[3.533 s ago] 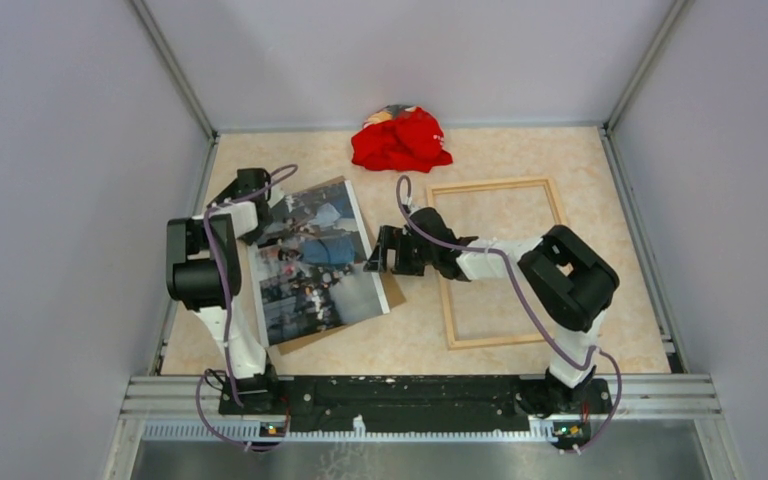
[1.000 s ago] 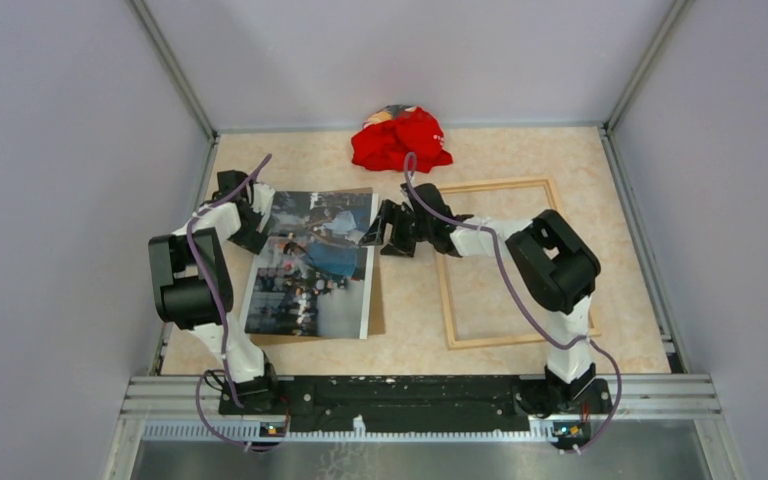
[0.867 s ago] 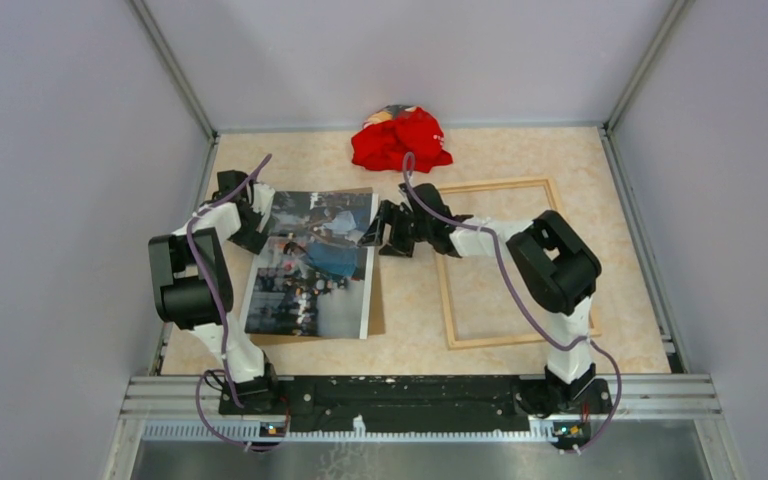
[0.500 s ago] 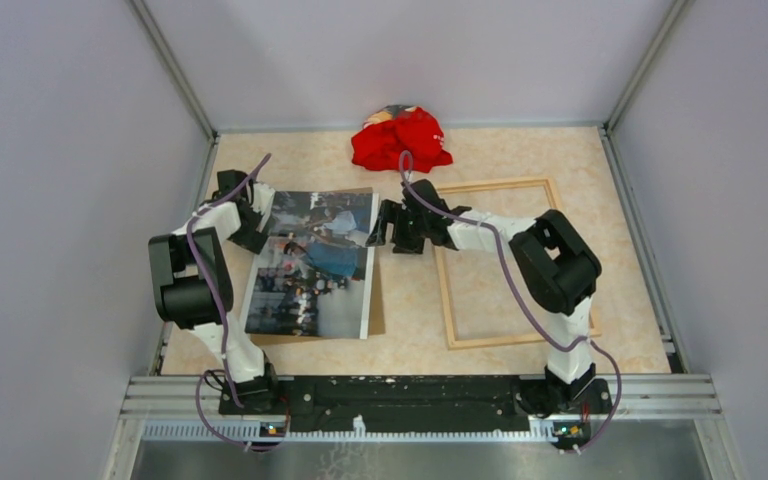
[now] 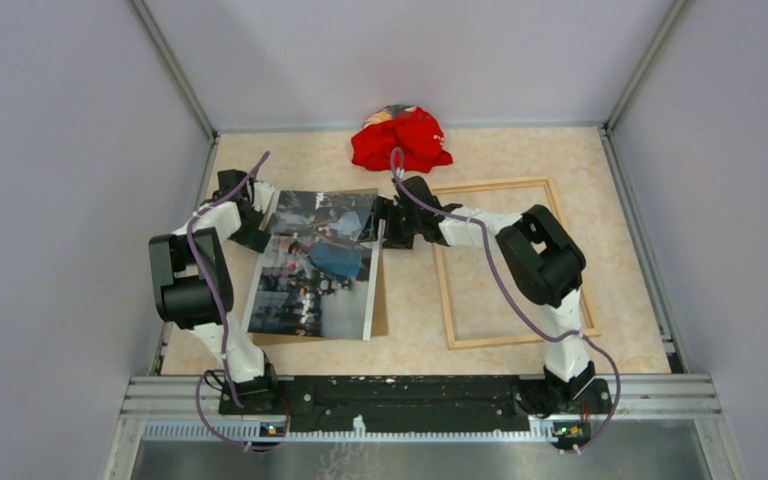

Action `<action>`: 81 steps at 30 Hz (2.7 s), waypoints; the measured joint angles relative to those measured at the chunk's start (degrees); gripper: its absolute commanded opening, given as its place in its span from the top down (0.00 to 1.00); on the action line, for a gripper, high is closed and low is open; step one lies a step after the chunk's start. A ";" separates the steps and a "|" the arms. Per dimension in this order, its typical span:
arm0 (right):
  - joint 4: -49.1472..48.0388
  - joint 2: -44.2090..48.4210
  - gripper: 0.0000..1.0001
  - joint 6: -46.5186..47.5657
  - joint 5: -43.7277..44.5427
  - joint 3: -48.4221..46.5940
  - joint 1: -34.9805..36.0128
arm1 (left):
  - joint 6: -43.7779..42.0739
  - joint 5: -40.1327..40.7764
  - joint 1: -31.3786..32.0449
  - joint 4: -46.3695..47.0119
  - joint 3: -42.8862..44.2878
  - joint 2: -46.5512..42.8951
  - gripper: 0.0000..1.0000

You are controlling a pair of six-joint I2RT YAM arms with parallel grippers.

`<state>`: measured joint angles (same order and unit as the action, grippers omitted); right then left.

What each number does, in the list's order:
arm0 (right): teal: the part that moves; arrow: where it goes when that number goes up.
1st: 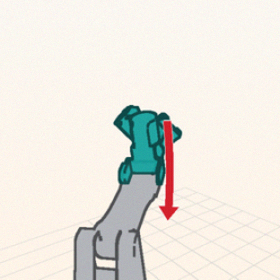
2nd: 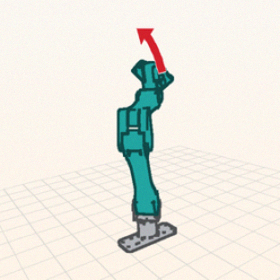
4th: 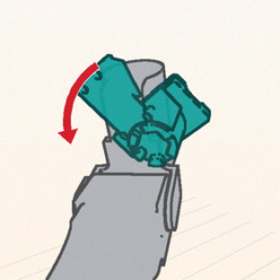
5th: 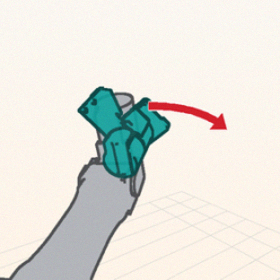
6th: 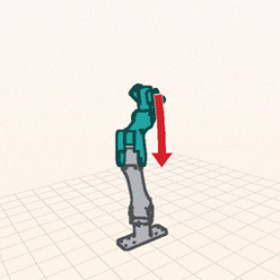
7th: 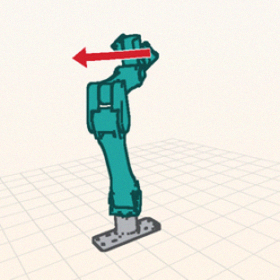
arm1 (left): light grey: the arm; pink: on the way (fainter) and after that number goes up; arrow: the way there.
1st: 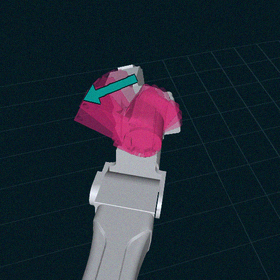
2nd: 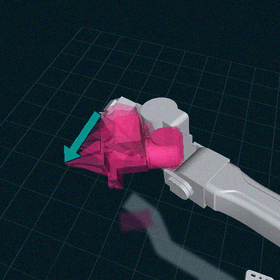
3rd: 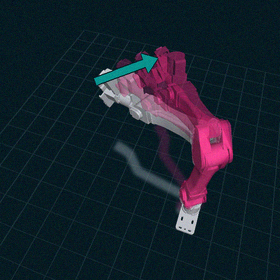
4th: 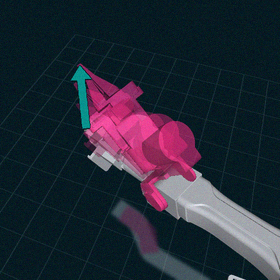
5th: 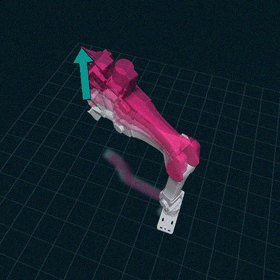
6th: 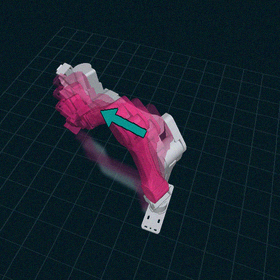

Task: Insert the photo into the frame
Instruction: Pick up the photo frame item at the center of the board.

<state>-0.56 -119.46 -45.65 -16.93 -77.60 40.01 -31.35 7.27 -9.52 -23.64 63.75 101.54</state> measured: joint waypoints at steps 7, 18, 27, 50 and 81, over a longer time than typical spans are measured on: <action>0.55 -0.07 0.24 0.22 0.07 -0.35 0.02 | 0.24 0.92 0.55 0.04 0.00 -0.02 0.01; 9.70 -0.07 0.24 4.52 5.99 -4.83 2.58 | 0.59 2.89 2.54 1.03 -0.46 -0.11 0.02; 16.94 -0.07 0.25 8.61 11.54 -8.81 5.73 | 0.87 3.45 2.73 1.60 -0.92 -0.35 0.02; 2.05 9.62 0.28 -1.64 -0.20 -2.49 4.70 | 0.96 3.93 2.95 2.01 -1.27 -0.55 0.02; -7.87 6.25 1.00 -8.87 -4.04 4.74 2.34 | 2.71 -1.51 -0.48 -8.79 8.07 -0.04 0.01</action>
<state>-8.43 -113.21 -54.52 -20.97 -72.86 42.35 -28.64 5.76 -10.00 -32.42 71.81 101.49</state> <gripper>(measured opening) 0.008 0.985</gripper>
